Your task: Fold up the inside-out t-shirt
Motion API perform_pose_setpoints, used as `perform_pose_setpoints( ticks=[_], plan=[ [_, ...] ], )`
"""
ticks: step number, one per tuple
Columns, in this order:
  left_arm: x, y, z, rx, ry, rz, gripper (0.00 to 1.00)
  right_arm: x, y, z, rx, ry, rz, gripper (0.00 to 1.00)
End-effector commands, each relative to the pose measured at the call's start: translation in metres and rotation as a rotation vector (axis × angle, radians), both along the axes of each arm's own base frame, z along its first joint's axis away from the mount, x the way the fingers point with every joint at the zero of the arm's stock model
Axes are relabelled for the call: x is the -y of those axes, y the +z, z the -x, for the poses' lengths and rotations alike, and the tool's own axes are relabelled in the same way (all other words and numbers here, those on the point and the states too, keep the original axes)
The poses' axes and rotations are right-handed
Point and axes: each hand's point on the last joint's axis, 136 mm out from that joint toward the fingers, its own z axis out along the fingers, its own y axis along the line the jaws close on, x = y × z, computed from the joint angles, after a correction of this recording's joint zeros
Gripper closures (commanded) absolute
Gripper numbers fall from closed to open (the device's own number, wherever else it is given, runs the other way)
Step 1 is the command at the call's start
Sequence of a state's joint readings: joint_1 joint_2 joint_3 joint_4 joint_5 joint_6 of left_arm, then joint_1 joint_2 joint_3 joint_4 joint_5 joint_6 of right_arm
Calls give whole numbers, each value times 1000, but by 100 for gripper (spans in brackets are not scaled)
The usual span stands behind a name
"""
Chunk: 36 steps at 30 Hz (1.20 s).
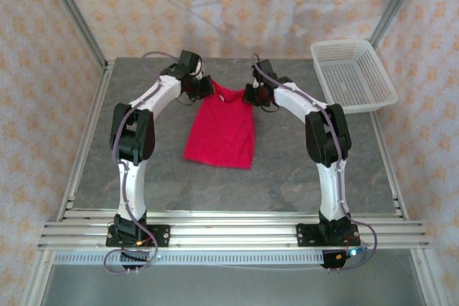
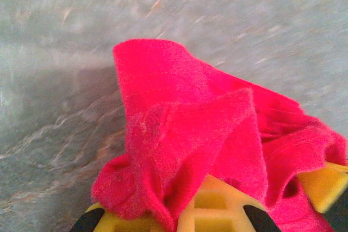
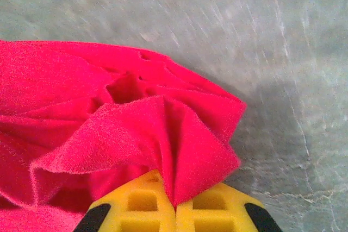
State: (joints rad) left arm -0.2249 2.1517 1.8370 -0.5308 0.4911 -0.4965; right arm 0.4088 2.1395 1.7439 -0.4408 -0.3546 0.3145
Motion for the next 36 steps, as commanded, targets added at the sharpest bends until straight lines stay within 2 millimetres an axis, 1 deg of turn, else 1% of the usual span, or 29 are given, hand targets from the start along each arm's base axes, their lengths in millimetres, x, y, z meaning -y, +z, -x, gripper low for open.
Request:
perform_pose_setpoints(
  ticks=[1, 3, 6, 8, 9, 10, 11, 12, 13, 14, 17, 18, 19, 20, 21, 22, 24, 26, 27, 28, 30, 32, 33, 35, 36],
  plan=[
    [-8, 85, -11, 145, 10, 52, 100, -1, 104, -24, 208, -42, -79, 100],
    [-12, 112, -17, 191, 19, 67, 100, -3, 134, -32, 259, -41, -97, 100],
    [-24, 162, -26, 278, 36, 89, 100, -2, 182, -42, 330, -38, -116, 100],
    [-28, 193, -25, 345, 39, 101, 100, -5, 210, -44, 377, -25, -138, 100],
    [-29, 204, -22, 376, 37, 98, 100, -9, 220, -42, 391, -6, -162, 100],
    [-29, 210, -16, 399, 31, 94, 100, -12, 225, -39, 394, 10, -183, 100],
    [-30, 211, -11, 416, 31, 88, 100, -16, 223, -35, 386, 25, -201, 100],
    [-30, 210, -1, 438, 33, 84, 100, -21, 217, -29, 368, 52, -222, 100],
    [-30, 202, 9, 455, 35, 79, 100, -24, 204, -21, 347, 64, -232, 100],
    [-31, 189, 18, 462, 44, 72, 100, -26, 191, -14, 333, 72, -241, 100],
    [-29, 127, 52, 442, 65, 72, 100, -29, 134, 19, 271, 77, -276, 100],
    [-28, 113, 63, 442, 76, 77, 100, -30, 113, 34, 242, 77, -292, 100],
    [-25, 92, 77, 422, 69, 70, 100, -30, 93, 50, 208, 75, -304, 100],
    [-24, 72, 92, 389, 79, 82, 100, -30, 78, 64, 191, 73, -313, 100],
    [-22, 52, 109, 360, 78, 71, 100, -29, 64, 79, 174, 63, -325, 100],
    [-23, 36, 126, 340, 77, 48, 100, -31, 54, 95, 158, 63, -337, 100],
    [-26, 16, 154, 308, 85, 20, 100, -34, 41, 121, 136, 73, -336, 100],
    [-30, 8, 174, 287, 90, 12, 100, -36, 34, 140, 120, 80, -318, 100],
    [-32, 8, 181, 286, 97, 11, 100, -35, 34, 146, 120, 80, -312, 100],
    [-35, 8, 188, 286, 102, 8, 100, -33, 37, 151, 123, 76, -303, 100],
    [-43, 13, 194, 291, 123, -14, 100, -26, 41, 154, 140, 61, -280, 100],
    [-50, 21, 195, 305, 140, -42, 100, -20, 50, 151, 171, 43, -253, 100],
    [-52, 26, 193, 310, 147, -62, 100, -18, 57, 146, 186, 32, -228, 100],
    [-54, 39, 185, 320, 152, -88, 100, -16, 71, 131, 205, 13, -188, 100],
    [-52, 49, 178, 330, 144, -99, 100, -17, 81, 122, 221, 8, -176, 100]
  ],
)
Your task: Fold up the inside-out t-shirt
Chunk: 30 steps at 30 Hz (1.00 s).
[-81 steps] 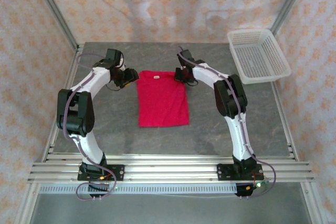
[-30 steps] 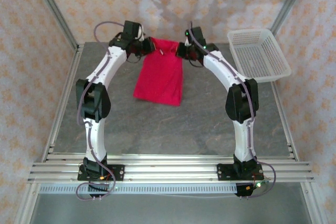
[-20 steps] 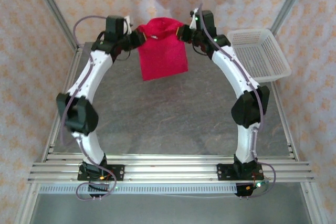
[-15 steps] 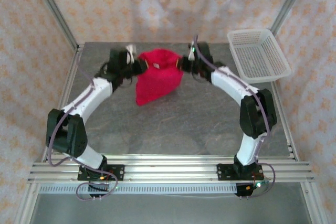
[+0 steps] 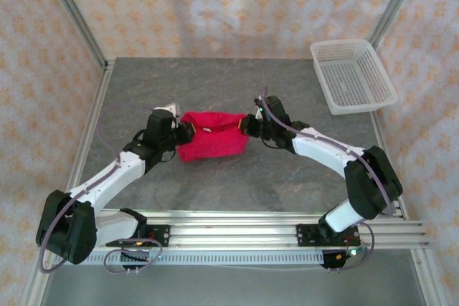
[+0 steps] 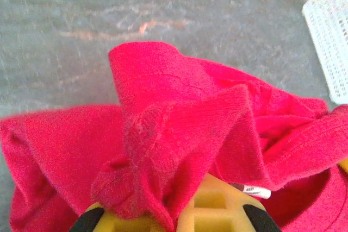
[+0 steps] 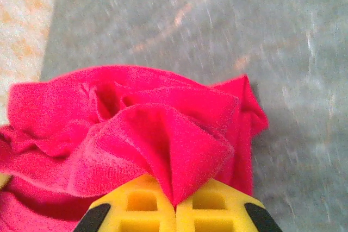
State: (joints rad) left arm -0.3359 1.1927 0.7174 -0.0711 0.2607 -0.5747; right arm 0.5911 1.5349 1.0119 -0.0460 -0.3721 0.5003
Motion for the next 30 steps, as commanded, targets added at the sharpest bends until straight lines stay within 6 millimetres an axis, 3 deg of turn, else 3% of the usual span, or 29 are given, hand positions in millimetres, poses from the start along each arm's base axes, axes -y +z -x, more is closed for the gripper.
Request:
perform_pose_setpoints(
  ticks=[1, 5, 8, 11, 15, 19, 22, 24, 27, 28, 30],
  plan=[
    [-8, 29, -21, 36, 39, -80, 100, 10, 36, -36, 100, -87, 67, 100],
    [-5, 80, -61, 100, 24, -151, 100, 14, 76, -76, 165, -146, 114, 100],
    [-4, 118, -103, 141, 21, -162, 100, 17, 107, -112, 210, -171, 118, 100],
    [-1, 145, -148, 176, 9, -131, 100, 20, 124, -150, 245, -190, 131, 100],
    [9, 168, -208, 243, -34, -108, 100, 21, 141, -200, 291, -214, 157, 100],
    [25, 163, -259, 282, -133, -99, 100, 22, 144, -238, 320, -241, 143, 100],
    [30, 156, -271, 379, -162, -132, 100, 12, 127, -247, 306, -211, 120, 100],
    [32, 149, -264, 502, -176, -150, 100, 3, 108, -241, 266, -167, 103, 100],
    [30, 114, -233, 604, -150, -169, 100, -7, 74, -217, 227, -118, 66, 100],
    [30, 107, -219, 618, -143, -171, 100, -10, 58, -205, 223, -108, 63, 100],
    [38, 74, -188, 586, -151, -195, 100, -10, 33, -173, 216, -104, 64, 100]
  ],
)
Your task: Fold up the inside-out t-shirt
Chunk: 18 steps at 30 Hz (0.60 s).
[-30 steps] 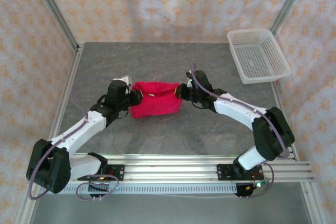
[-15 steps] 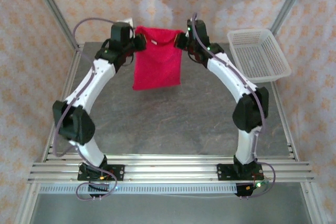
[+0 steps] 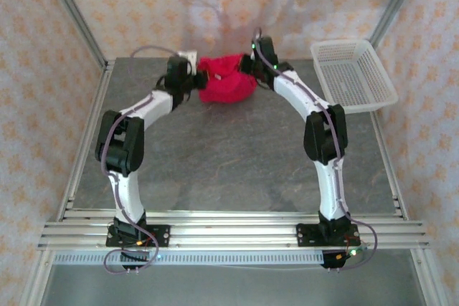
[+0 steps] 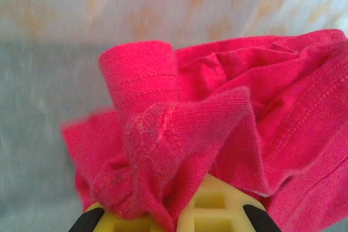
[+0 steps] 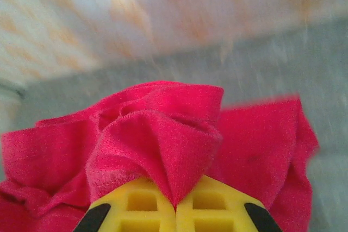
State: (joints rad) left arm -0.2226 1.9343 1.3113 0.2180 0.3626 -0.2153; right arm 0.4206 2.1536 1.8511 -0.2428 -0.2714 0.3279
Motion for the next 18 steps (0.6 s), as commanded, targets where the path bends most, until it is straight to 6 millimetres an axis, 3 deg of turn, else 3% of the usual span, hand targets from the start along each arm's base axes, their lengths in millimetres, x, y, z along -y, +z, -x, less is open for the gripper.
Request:
perform_pose_setpoints(
  ticks=[1, 5, 9, 14, 18],
  plan=[
    [22, 66, 27, 325, -28, 3, 100, -20, 10, 46, 78, 58, -82, 100],
    [43, 26, 92, 250, -51, -43, 100, -6, -18, 111, 31, 56, -83, 100],
    [55, 14, 153, 181, -88, -76, 100, 12, -21, 161, 16, 44, -96, 100],
    [48, 2, 196, 81, -112, -110, 100, 34, -22, 199, -9, 23, -117, 100],
    [35, -13, 207, 43, -96, -156, 100, 46, -16, 200, 11, -14, -85, 99]
  ],
)
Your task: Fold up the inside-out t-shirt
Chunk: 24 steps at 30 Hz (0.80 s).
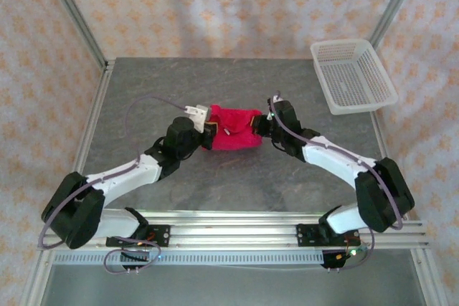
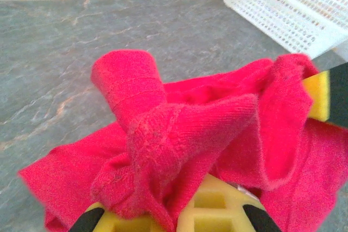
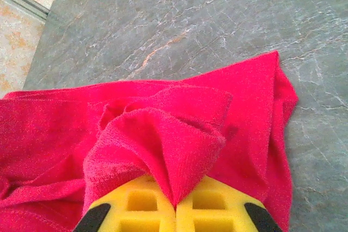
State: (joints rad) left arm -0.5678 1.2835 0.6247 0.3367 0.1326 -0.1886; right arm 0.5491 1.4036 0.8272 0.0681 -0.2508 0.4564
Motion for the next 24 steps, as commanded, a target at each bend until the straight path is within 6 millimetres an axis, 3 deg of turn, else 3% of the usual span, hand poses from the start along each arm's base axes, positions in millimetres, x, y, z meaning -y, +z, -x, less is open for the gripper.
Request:
perform_pose_setpoints(
  ticks=[1, 6, 10, 13, 16, 21, 24],
  plan=[
    [-21, -31, 7, -78, 68, -87, 100, 8, 5, -8, 34, -53, 22, 99],
    [-26, -39, -15, -106, 124, -174, 100, 3, 3, -42, 25, -70, 71, 100],
    [-36, -47, -49, -168, 175, -215, 100, -1, -13, -79, -22, -72, 116, 100],
    [-47, -49, -77, -214, 208, -151, 100, -3, -27, -104, -65, -78, 142, 100],
    [-53, -58, -100, -258, 230, -106, 100, -1, -49, -129, -130, -99, 179, 100],
    [-67, -103, -124, -370, 273, -113, 100, -7, -105, -152, -301, -75, 255, 100],
    [-70, -121, -134, -456, 275, -53, 70, -3, -126, -158, -358, -86, 297, 100]
  ],
)
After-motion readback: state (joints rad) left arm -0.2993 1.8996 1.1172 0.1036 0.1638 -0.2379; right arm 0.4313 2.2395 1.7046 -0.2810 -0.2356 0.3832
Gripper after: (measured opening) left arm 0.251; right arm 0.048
